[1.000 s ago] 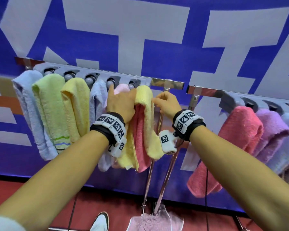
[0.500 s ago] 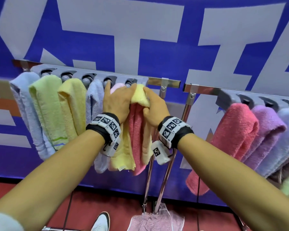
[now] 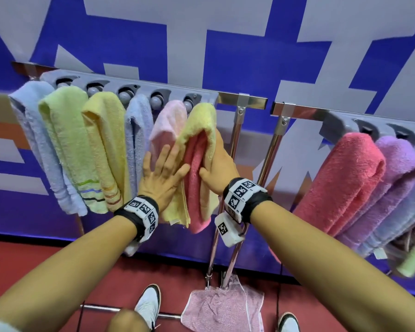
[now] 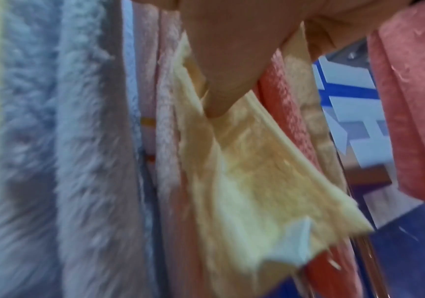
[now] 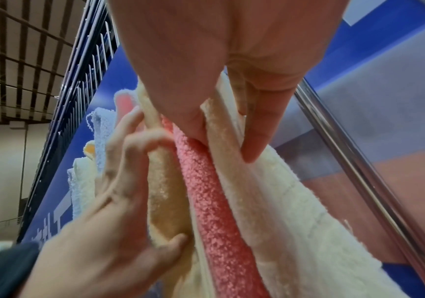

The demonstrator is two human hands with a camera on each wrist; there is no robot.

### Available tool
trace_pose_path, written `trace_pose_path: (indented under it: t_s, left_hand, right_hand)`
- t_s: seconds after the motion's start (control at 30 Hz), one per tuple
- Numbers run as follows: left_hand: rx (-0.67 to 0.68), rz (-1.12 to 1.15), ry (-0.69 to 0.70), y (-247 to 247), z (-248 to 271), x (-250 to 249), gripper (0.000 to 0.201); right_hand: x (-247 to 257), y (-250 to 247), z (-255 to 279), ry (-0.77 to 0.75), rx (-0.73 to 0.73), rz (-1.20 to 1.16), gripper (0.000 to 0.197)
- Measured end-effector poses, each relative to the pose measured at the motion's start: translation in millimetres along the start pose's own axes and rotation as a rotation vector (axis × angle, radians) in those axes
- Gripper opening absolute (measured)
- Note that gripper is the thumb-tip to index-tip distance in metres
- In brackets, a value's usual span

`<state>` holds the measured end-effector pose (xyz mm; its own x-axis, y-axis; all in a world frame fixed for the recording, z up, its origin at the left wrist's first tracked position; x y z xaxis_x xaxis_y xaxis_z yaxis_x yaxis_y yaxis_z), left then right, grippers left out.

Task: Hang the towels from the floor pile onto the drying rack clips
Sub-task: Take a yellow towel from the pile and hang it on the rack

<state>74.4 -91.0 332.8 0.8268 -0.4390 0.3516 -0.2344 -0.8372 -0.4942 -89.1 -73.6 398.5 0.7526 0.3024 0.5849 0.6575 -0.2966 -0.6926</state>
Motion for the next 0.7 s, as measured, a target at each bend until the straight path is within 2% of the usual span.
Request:
trace_pose_path:
  t_s: [0.03, 0.1, 0.23, 0.3, 0.33, 0.43, 0.5, 0.6, 0.7]
  left_hand:
    - [0.013, -0.012, 0.050, 2, 10, -3, 0.062]
    - [0.102, -0.048, 0.144, 5, 30, -12, 0.061]
    - [0.382, -0.082, 0.274, 12, 59, -24, 0.048]
    - [0.540, -0.097, 0.362, 16, 68, -26, 0.057]
    - [0.609, -0.109, 0.381, 17, 70, -26, 0.065]
    - [0.779, -0.129, 0.362, 16, 64, -26, 0.076]
    - [0.858, -0.155, 0.327, 12, 53, -29, 0.073]
    - [0.942, -0.250, 0.230, 17, 47, -24, 0.062]
    - [0.983, -0.340, 0.202, 22, 49, -15, 0.051]
  right_hand:
    - [-1, 1, 0, -0.001, -0.002, -0.009, 0.105]
    - [-3, 2, 1, -0.006, -0.003, -0.011, 0.103]
    - [-7, 6, 12, -0.024, -0.042, -0.001, 0.103]
    - [-6, 6, 22, -0.073, -0.115, 0.075, 0.103]
    - [-2, 5, 25, -0.151, -0.174, 0.145, 0.103]
    - [5, 16, 33, -0.463, -0.249, 0.297, 0.091]
    - [2, 30, 39, -0.561, -0.203, 0.408, 0.080]
    - [-6, 37, 44, -0.512, -0.134, 0.510, 0.074]
    - [-8, 34, 41, -0.450, -0.102, 0.543, 0.075]
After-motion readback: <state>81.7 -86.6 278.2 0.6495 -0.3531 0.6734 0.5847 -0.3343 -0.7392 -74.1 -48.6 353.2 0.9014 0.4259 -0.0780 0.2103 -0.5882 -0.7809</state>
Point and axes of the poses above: each hand's wrist, its own z-axis away from the middle knuckle, its own y-axis out of the palm, x = y × z, the point moved 4 cm from there along -z, towards the middle knuckle, and after that the axes turned 3 degrees about y, right-handed, at the moved point
